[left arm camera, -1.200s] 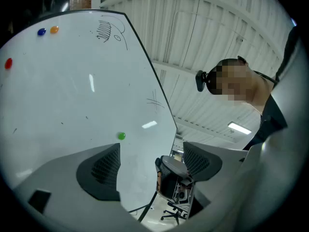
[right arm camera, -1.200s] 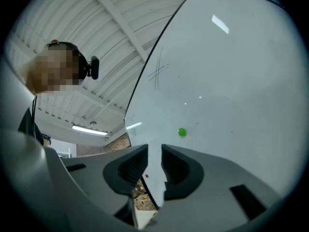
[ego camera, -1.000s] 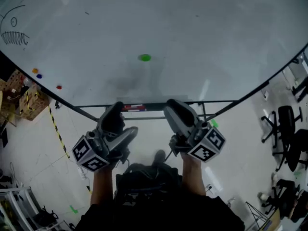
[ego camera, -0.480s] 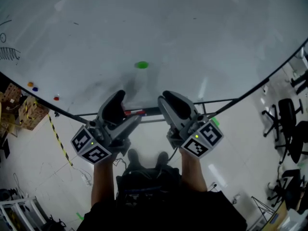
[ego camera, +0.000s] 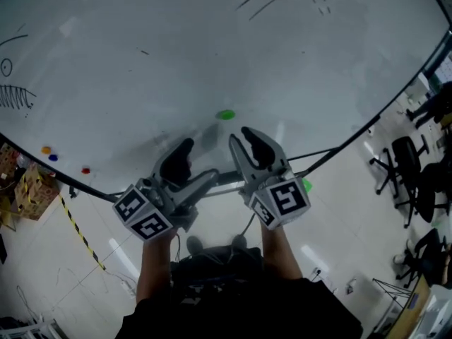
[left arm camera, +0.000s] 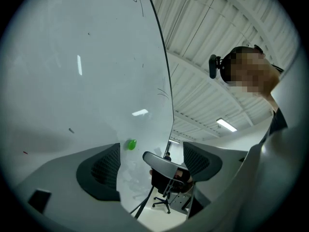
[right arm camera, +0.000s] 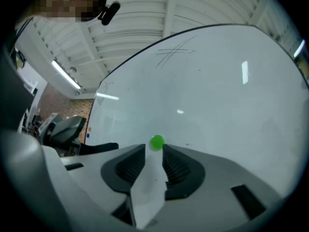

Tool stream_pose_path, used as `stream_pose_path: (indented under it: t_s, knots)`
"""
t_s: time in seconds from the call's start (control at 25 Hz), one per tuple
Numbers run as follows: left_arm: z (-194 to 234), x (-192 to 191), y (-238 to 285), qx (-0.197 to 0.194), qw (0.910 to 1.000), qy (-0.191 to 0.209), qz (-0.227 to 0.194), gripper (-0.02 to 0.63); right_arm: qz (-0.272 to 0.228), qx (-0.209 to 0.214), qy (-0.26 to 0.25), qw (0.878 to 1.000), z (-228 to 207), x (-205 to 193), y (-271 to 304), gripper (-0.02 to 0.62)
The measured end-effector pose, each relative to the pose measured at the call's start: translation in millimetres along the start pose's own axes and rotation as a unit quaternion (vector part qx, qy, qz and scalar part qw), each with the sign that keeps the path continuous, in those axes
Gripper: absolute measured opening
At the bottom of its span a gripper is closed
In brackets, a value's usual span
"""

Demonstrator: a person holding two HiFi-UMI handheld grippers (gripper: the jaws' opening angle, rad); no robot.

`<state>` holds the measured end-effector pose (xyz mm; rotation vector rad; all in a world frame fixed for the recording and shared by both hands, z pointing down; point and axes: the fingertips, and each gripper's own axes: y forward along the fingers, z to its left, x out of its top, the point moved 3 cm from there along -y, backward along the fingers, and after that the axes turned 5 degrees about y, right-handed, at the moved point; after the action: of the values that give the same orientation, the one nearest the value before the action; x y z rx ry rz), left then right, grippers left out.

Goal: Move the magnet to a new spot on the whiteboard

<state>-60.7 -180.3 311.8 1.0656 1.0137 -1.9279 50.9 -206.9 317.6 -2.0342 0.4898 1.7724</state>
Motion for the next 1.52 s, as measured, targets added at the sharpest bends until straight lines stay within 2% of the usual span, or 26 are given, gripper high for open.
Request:
stream_pose_path:
  t_s: [0.2,0.44,0.68,0.84,1.08,1.32,1.52]
  knots:
    - [5,-1,-2,-0.013,0.9999,-0.008,0.003,0.402,0.005,-0.057,-0.062,0.996,-2,3,16,0.146]
    - [11,-2,-2,-0.016,0.9998,-0.012,0.005,0.402,0.015,-0.112,-0.138,0.984,-2,4,29,0.149]
    - [13,-2,-6,-0.012,0.9999,-0.010,0.005,0.402,0.011,-0.146,-0.185,0.972,3,4,41,0.169]
    - [14,-1,-9,-0.008,0.9999,-0.009,0.005,0.402,0.004,-0.172,-0.198,0.965,4,4,42,0.155]
    - [14,-2,-11,-0.006,0.9999,-0.011,0.004,0.402,0.015,-0.156,-0.181,0.971,3,4,42,0.150]
    - [9,-4,-9,-0.009,0.9999,-0.012,0.007,0.402,0.021,-0.117,-0.160,0.980,10,0,35,0.150]
    - [4,-9,-9,-0.009,0.9998,-0.016,0.010,0.402,0.018,-0.068,-0.112,0.991,12,4,19,0.150]
